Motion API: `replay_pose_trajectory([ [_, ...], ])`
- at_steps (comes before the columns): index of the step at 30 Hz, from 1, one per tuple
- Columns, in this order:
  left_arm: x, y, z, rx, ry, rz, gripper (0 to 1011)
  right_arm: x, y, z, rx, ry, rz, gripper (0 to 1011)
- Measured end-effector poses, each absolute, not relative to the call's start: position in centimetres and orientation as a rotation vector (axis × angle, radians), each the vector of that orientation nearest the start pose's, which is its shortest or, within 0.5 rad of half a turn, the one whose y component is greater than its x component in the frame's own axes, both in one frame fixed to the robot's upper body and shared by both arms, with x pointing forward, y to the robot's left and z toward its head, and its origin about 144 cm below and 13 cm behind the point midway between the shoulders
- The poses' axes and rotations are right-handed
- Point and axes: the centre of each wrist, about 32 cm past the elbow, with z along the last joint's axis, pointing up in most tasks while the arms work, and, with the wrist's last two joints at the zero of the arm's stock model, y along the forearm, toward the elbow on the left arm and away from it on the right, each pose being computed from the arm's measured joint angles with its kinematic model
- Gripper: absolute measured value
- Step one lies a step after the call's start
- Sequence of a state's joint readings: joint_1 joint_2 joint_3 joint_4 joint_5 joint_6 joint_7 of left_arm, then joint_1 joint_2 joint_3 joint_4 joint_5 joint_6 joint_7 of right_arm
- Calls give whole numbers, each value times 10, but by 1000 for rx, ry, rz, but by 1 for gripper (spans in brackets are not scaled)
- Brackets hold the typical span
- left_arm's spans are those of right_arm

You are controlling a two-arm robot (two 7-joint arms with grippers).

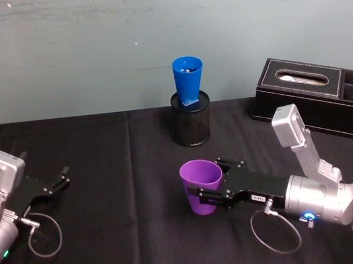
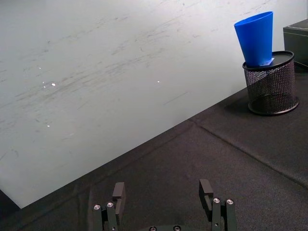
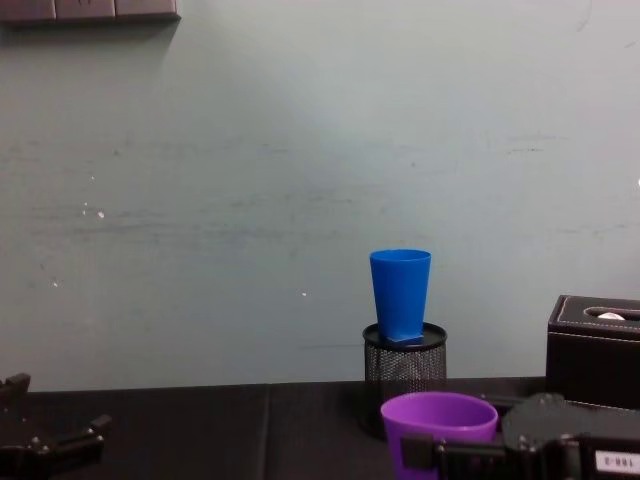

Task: Pick up one cup with a gripper and tap it against the other cup.

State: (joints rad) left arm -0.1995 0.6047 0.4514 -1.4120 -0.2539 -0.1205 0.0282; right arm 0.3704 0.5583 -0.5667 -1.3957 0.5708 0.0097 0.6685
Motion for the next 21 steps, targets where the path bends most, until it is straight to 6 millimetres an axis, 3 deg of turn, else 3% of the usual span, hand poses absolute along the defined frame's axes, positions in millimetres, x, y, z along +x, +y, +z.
replay_pose_trajectory([
  [21, 489, 310, 1140, 304, -285, 1248, 1000, 526, -270, 1146, -148, 36, -548, 715],
])
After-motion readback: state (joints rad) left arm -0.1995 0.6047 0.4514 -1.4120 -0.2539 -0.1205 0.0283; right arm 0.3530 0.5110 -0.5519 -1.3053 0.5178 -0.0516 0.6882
